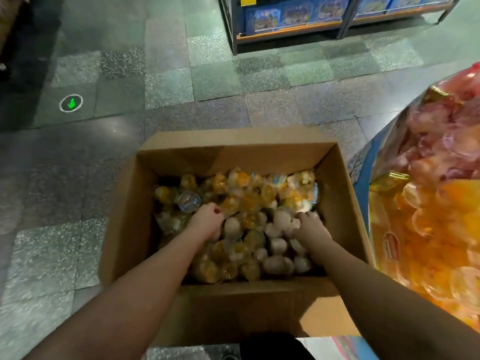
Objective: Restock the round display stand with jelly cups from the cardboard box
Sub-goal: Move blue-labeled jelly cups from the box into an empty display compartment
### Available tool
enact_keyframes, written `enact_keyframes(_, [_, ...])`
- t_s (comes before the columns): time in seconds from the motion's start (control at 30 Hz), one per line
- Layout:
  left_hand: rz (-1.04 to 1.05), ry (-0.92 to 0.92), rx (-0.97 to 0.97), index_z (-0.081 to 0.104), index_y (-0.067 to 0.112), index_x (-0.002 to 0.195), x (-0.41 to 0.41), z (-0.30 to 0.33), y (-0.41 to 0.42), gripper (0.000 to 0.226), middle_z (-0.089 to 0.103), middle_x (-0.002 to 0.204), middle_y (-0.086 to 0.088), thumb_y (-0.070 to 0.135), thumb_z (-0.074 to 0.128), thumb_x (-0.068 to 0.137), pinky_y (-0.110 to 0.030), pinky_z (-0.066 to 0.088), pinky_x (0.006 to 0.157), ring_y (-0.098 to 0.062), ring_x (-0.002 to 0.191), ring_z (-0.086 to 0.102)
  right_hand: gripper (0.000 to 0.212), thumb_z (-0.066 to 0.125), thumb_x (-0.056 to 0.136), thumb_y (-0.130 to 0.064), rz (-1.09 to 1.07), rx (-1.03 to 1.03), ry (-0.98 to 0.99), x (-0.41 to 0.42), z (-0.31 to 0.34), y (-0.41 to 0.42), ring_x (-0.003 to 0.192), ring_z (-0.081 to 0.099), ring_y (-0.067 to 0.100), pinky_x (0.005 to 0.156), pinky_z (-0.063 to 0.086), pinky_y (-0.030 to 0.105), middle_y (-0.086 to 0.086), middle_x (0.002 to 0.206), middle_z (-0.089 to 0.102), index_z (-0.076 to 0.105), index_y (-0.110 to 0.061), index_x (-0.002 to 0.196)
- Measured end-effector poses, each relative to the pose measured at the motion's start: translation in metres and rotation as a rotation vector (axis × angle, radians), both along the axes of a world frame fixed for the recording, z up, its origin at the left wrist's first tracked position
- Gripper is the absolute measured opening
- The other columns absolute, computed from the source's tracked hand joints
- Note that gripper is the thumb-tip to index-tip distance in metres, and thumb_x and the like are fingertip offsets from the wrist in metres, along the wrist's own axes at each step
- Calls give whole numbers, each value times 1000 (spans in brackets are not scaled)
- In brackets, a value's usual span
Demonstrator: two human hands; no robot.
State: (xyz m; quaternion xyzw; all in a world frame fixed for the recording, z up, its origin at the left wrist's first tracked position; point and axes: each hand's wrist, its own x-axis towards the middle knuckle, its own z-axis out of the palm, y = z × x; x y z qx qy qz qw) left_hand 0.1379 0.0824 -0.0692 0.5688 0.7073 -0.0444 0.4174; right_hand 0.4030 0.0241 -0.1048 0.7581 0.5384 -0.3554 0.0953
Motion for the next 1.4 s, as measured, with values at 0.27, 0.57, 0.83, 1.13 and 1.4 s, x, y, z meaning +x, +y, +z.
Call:
enact_keyframes(0.27, [-57,72,-82,41,14,143,37,-74,59,51,45,142,-13,37,46,98,-41,39,105,-30,127,47,69,50,93,-15,260,-17,-188,14,-72,47,142,24,34,108,35,42,14,162,9,21,-24,155])
enact_keyframes(0.57, [-28,199,-120,41,17,142,38,-128,69,73,50,138,-11,60,57,86,-49,41,105,-32,127,47,77,43,98,-9,286,-52,-356,14,-96,79,149,11,34,116,23,43,14,164,-3,-1,-31,157])
enact_keyframes(0.83, [85,8,4,34,20,146,26,-86,48,76,53,134,-4,44,71,84,-30,43,83,-24,119,54,77,52,94,-10,24,34,-199,18,-92,83,147,18,33,118,22,46,9,154,26,16,-40,154])
enact_keyframes(1.13, [272,-399,-42,13,33,154,-2,11,-42,96,37,151,-1,41,76,81,-45,42,109,-22,131,45,58,65,90,-46,-817,121,764,-25,15,-16,97,63,14,80,51,31,-1,118,60,42,-38,142])
enact_keyframes(1.4, [91,-596,161,42,59,125,-17,80,-164,80,51,136,9,48,89,60,-37,49,101,-6,118,56,29,56,95,-37,-984,47,1248,-73,101,-150,68,69,9,54,47,22,1,90,74,59,-19,118])
